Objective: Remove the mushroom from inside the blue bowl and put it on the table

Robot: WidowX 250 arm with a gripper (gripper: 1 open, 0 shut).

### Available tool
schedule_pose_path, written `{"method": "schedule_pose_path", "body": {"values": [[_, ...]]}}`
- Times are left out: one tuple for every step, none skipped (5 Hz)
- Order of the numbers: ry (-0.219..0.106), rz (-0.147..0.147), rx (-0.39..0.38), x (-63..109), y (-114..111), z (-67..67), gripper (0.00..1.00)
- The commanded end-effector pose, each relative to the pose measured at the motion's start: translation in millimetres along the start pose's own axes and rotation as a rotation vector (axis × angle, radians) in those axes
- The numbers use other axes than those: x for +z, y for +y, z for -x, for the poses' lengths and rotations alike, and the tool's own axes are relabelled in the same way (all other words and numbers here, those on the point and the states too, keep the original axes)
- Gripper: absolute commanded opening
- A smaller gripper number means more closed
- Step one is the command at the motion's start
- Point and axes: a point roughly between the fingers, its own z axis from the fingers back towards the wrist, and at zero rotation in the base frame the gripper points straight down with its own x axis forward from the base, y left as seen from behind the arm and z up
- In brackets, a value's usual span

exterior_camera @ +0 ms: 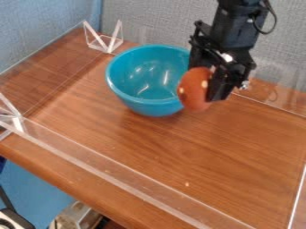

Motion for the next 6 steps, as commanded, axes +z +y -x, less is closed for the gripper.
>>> {"method": "schedule_pose_path", "body": {"values": [[-0.081, -0.031, -0.007, 23.4, 3, 0.7, 1.0], [-0.073, -0.036, -0.022, 8.8, 11, 2.2, 1.0], [-0.07, -0.042, -0.05, -6.4, 18, 4.2, 1.0], [-0.089, -0.033, 0.004, 4.0, 15, 12.2, 1.0], [-0.104, -0.021, 0.088, 13.9, 15, 22.5, 1.0], [-0.132, -0.008, 0.156, 31.1, 11, 37.4, 1.0]]}}
